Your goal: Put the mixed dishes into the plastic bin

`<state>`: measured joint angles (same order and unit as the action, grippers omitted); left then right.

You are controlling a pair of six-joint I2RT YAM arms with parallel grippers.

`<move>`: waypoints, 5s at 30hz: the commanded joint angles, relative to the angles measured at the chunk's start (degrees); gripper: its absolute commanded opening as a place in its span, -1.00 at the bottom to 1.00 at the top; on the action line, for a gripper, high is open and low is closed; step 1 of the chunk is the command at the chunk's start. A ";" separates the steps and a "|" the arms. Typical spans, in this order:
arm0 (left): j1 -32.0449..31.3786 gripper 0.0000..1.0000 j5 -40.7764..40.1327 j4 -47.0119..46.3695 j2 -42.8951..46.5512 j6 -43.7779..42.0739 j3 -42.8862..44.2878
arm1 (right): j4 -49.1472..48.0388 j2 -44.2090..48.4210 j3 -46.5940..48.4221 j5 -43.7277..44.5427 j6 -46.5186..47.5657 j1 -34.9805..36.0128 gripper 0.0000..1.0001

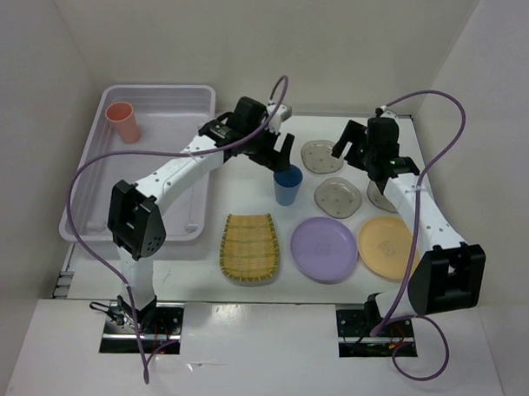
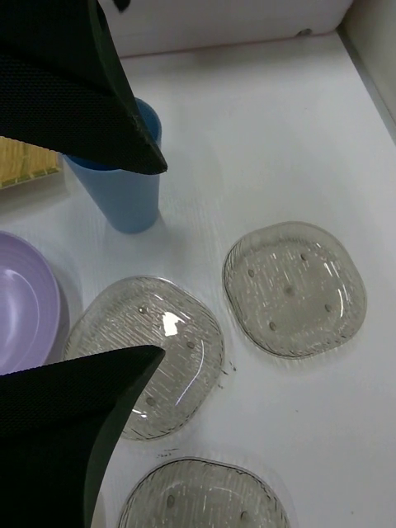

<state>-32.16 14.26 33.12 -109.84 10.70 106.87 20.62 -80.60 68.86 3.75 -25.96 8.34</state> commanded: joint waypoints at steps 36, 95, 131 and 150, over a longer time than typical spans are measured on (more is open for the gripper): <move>-5.19 -1.00 -25.68 2.47 -12.50 3.28 8.16 | -3.04 2.64 -2.59 -2.87 0.12 -5.17 0.77; 51.50 -1.00 -24.37 15.30 -27.62 7.23 54.41 | -5.07 -10.98 5.50 -0.41 -2.17 -0.25 0.77; 42.56 1.00 12.89 19.26 -11.72 -5.51 44.31 | -0.41 -35.32 26.84 6.62 2.94 -2.88 0.67; 16.26 1.00 17.90 2.65 -4.50 3.45 15.56 | -2.25 -41.39 22.99 -1.81 -0.32 -6.40 0.51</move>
<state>-14.02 26.37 44.03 -118.43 10.87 122.72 19.53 -120.07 92.31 3.01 -25.93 2.09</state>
